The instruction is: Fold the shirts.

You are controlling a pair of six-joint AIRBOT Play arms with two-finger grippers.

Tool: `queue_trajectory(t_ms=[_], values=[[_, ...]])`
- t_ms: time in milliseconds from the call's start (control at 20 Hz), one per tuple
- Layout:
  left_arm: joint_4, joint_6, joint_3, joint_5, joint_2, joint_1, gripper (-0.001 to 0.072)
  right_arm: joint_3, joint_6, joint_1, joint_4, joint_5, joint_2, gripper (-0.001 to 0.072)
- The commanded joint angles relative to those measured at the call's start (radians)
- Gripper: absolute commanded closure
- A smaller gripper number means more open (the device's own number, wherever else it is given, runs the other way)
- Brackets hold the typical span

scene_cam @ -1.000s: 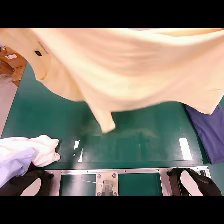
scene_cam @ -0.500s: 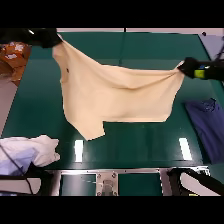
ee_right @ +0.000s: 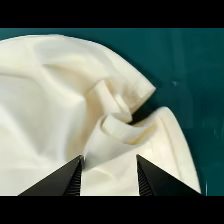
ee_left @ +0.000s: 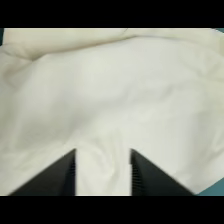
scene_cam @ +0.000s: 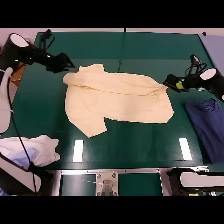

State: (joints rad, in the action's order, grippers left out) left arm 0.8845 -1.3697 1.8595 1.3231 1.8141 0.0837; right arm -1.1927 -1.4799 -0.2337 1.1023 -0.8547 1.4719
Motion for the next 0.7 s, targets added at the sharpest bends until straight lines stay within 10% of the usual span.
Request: queue_trajectory(t_ms=[0, 250, 550, 600, 650], values=[[-0.003, -0.034, 0.022, 0.215, 0.011, 0.081, 0.0691, -0.016, 0.009, -0.097, 0.036, -0.208, -0.023, 0.0325], [0.08, -0.027, -0.065, 0.339, -0.05, 0.078, 0.0689, 0.185, 0.014, -0.163, 0.036, -0.285, -0.186, 0.042], [0.185, 0.07, -0.652, 0.069, -0.352, 0.155, 0.0685, 0.485, -0.012, -0.262, 0.035, -0.263, -0.364, 0.0418], [0.183, 0.072, -0.715, 0.024, -0.361, 0.163, 0.0537, 0.517, -0.012, -0.261, 0.024, -0.248, -0.363, 0.0418], [0.177, 0.07, -0.77, -0.016, -0.361, 0.163, 0.0175, 0.545, -0.011, -0.261, 0.003, -0.222, -0.363, 0.0417]])
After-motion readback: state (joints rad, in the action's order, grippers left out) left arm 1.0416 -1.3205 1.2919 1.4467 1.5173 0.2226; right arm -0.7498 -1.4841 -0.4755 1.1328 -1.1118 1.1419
